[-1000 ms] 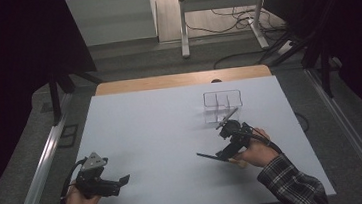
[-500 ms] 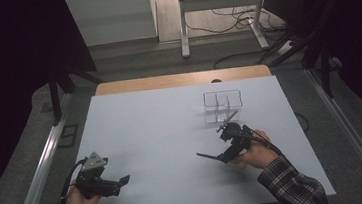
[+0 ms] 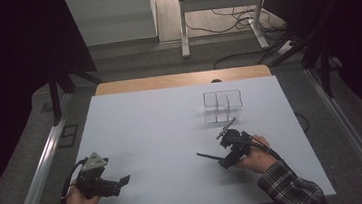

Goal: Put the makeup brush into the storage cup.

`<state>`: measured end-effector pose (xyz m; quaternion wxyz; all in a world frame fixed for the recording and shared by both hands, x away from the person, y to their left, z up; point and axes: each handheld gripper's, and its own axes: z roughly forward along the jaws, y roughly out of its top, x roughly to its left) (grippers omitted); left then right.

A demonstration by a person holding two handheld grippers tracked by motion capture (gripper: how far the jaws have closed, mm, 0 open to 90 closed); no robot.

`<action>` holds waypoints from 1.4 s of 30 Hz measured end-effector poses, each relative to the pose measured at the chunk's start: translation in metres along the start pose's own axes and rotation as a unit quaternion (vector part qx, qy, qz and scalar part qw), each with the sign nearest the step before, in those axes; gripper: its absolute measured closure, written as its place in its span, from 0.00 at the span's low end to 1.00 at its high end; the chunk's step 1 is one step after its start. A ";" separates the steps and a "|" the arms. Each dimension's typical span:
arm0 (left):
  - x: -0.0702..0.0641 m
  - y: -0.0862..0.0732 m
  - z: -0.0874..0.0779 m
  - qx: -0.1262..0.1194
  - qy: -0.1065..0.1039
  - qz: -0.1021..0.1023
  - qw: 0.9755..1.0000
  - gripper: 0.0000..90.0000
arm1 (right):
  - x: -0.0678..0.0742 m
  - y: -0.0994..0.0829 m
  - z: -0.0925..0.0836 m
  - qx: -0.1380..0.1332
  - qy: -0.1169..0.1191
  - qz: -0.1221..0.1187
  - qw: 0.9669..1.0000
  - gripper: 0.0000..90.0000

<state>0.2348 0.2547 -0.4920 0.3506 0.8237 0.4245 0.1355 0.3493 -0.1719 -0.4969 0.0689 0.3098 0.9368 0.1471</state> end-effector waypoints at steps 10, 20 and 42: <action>0.000 0.000 0.000 0.000 0.000 0.002 1.000 0.00 | 0.001 -0.002 0.006 0.016 0.007 -0.013 1.000 0.26; -0.001 0.000 -0.001 -0.005 0.002 0.013 1.000 0.01 | 0.008 0.002 -0.002 0.040 0.024 -0.037 0.998 0.93; 0.004 -0.001 -0.002 -0.032 -0.024 -0.011 0.999 0.00 | 0.000 -0.005 -0.018 -0.012 0.024 -0.018 0.999 0.93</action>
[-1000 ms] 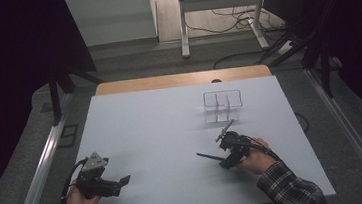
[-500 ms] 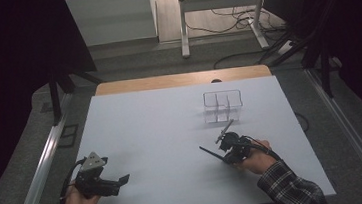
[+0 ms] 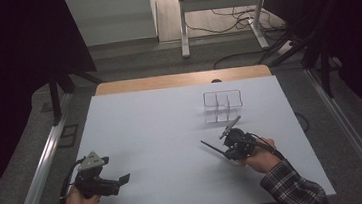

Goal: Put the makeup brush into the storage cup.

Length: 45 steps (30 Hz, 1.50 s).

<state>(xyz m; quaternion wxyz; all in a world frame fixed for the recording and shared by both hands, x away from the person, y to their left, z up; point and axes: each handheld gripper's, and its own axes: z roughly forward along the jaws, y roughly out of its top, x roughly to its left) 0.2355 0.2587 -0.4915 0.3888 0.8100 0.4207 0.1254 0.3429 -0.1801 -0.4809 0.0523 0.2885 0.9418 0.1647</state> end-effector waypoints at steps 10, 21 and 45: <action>-0.006 0.002 0.000 -0.005 -0.009 0.026 1.000 0.00 | 0.001 -0.002 -0.017 -0.044 -0.008 0.002 0.999 0.93; -0.009 0.005 0.002 0.018 -0.008 0.019 1.000 0.00 | 0.007 0.000 -0.031 -0.073 -0.006 -0.008 0.997 0.93; -0.019 0.015 0.012 0.030 -0.028 0.034 0.999 0.00 | 0.021 0.010 -0.037 -0.082 0.011 -0.032 0.996 0.93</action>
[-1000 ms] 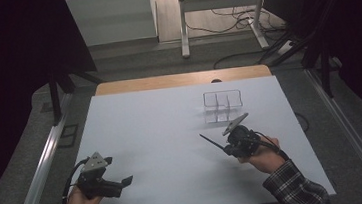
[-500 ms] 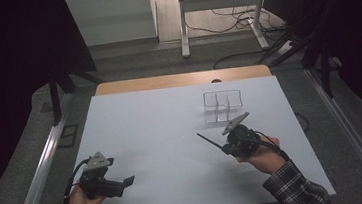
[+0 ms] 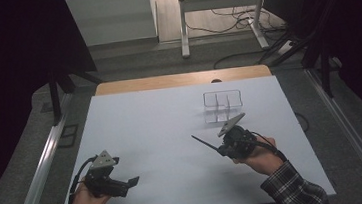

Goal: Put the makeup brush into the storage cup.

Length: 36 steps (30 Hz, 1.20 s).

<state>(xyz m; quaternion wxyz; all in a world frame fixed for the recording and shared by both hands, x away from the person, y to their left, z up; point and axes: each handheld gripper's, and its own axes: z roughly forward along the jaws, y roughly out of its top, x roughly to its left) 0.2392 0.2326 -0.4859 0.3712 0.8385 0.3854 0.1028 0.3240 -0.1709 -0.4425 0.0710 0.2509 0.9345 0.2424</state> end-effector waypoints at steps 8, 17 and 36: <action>-0.001 0.006 0.006 -0.006 0.001 0.008 1.000 0.00 | 0.006 0.005 0.002 0.003 0.015 -0.012 1.000 0.93; -0.002 0.011 0.012 -0.014 -0.001 0.010 1.000 0.00 | 0.012 0.009 0.004 0.006 0.026 -0.022 0.999 0.93; -0.011 0.032 0.035 -0.013 -0.011 0.036 0.999 0.00 | 0.025 0.019 0.009 0.015 0.048 -0.049 0.998 0.93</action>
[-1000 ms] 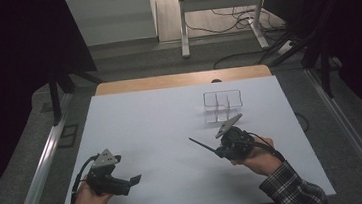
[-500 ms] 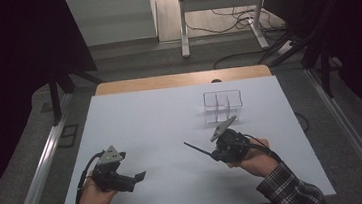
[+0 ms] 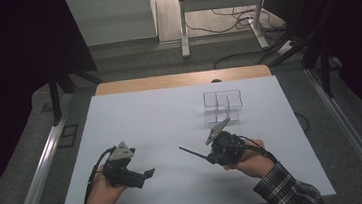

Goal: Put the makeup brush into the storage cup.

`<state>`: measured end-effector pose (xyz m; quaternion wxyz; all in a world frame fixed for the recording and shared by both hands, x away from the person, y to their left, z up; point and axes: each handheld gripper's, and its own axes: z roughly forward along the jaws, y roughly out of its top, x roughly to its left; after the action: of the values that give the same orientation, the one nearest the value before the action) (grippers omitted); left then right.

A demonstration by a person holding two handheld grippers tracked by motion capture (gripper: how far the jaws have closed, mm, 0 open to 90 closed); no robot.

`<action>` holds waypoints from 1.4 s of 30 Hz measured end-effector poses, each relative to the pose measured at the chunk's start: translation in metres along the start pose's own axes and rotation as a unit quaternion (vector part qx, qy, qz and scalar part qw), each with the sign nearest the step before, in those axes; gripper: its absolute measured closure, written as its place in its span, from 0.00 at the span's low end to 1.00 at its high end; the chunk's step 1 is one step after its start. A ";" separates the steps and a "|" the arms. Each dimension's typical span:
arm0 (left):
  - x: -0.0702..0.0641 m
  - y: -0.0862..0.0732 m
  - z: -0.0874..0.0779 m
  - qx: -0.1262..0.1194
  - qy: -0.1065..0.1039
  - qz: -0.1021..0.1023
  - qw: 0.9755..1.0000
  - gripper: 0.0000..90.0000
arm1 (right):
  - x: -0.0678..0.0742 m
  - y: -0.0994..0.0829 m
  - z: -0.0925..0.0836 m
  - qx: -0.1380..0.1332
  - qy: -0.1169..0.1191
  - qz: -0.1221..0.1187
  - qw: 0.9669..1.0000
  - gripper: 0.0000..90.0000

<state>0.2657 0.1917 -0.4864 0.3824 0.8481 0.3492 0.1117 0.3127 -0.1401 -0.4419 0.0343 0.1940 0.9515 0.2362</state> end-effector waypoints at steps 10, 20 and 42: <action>-0.008 0.015 0.017 0.002 -0.016 0.024 1.000 0.00 | 0.004 0.005 0.005 0.004 0.011 -0.015 1.000 0.93; -0.019 0.029 0.035 0.019 -0.037 0.055 0.998 0.00 | 0.009 0.009 0.010 0.012 0.026 -0.026 0.999 0.93; -0.039 0.044 0.061 0.051 -0.067 0.112 0.990 0.24 | 0.023 0.019 0.019 0.027 0.049 -0.049 0.997 0.93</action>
<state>0.2876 0.1101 -0.4932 0.3466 0.9057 0.2312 0.0788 0.3012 -0.1076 -0.4494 -0.0062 0.1358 0.9665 0.2179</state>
